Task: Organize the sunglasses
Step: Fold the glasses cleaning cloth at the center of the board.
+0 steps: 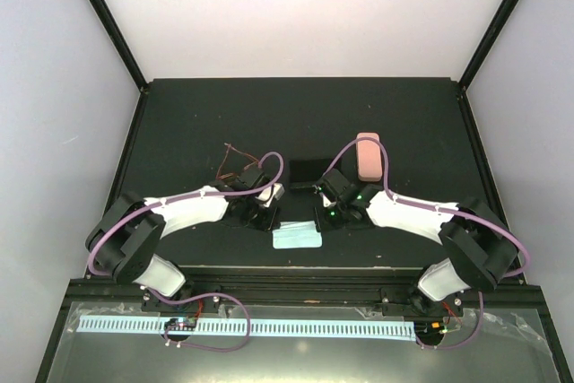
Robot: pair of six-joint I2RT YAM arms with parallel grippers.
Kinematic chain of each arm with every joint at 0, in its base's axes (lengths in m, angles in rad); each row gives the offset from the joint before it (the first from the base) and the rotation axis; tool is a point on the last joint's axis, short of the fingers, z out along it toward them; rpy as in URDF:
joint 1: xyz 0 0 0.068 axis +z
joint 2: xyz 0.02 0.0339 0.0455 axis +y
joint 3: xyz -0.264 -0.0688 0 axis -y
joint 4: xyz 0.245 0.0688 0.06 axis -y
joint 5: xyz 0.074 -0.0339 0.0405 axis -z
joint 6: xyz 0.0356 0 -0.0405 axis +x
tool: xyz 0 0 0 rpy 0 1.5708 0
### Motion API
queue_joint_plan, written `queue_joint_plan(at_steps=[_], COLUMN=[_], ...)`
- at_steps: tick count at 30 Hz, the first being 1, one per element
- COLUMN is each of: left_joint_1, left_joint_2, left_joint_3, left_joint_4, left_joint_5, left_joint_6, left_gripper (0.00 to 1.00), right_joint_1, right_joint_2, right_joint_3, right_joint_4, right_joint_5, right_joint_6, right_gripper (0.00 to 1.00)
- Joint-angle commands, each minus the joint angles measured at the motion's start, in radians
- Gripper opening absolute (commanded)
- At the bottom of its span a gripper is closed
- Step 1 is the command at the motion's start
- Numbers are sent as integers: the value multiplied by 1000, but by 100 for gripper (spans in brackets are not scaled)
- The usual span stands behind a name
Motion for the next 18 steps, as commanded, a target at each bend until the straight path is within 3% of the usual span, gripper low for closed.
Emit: queue_joint_plan(at_steps=[1,18], left_joint_1=[-5,-23], left_joint_2=[19,70], left_joint_3=[-8,-3], left_joint_4=[-1,-3], left_joint_5=[3,41], left_joint_6=[-10,9], left_gripper=[2,1], right_joint_1=[6,11], right_joint_2=[20,49], right_joint_3=[-11,-17], right_joint_4=[-5,-9], right_joint_5=[-9,-30], right_joint_6=[-15,-3], right_gripper=[1,1])
